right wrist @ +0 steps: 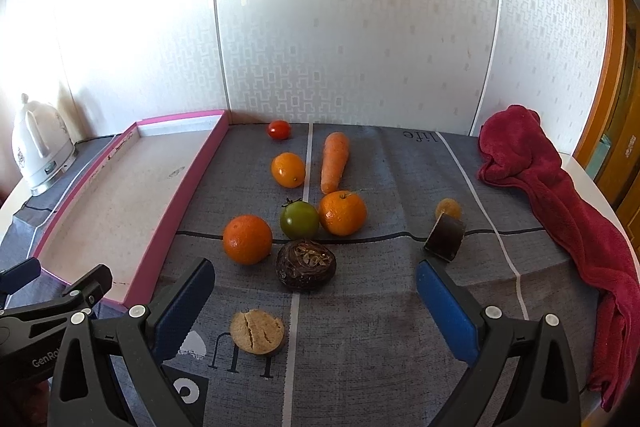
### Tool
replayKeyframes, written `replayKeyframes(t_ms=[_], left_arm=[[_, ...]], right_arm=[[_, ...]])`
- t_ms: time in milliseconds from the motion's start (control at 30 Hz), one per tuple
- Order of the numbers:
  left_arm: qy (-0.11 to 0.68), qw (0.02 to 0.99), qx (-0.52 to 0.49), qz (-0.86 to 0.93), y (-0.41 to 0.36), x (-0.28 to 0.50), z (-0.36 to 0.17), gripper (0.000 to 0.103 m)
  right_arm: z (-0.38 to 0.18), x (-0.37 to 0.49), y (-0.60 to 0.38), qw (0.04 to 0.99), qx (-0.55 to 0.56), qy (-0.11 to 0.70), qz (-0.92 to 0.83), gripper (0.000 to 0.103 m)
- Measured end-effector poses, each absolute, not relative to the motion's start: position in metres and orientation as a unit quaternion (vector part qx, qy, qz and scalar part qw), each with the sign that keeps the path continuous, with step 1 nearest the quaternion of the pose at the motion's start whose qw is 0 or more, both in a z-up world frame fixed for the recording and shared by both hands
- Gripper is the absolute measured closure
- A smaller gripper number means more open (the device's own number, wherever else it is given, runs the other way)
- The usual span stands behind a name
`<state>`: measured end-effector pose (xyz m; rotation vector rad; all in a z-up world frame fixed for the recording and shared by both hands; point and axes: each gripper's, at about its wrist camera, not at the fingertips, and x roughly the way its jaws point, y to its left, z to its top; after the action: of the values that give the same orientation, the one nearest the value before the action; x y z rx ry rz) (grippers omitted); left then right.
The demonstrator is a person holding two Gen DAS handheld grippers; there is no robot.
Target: Organize fruits
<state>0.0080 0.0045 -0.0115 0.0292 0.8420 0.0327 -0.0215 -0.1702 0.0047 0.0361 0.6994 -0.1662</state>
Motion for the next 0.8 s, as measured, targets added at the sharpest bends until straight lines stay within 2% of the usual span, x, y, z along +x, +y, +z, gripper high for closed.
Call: replayKeyframes(t_ms=[300, 500, 633, 800], left_arm=[[0.411, 0.911, 0.022, 0.006, -0.002, 0.008, -0.013, 0.0], [0.407, 0.911, 0.009, -0.066, -0.009, 0.002, -0.012, 0.0], [0.389, 0.916, 0.01, -0.096, -0.018, -0.005, -0.009, 0.0], [0.407, 0.902, 0.033, -0.139, -0.037, -0.005, -0.013, 0.0]], right_arm=[[0.004, -0.022, -0.178, 0.932, 0.014, 0.351, -0.09, 0.001], [0.004, -0.024, -0.188, 0.93, 0.017, 0.352, -0.101, 0.003], [0.001, -0.026, -0.197, 0.933, 0.013, 0.346, -0.101, 0.007], [-0.003, -0.027, -0.213, 0.928, 0.031, 0.359, -0.092, 0.021]])
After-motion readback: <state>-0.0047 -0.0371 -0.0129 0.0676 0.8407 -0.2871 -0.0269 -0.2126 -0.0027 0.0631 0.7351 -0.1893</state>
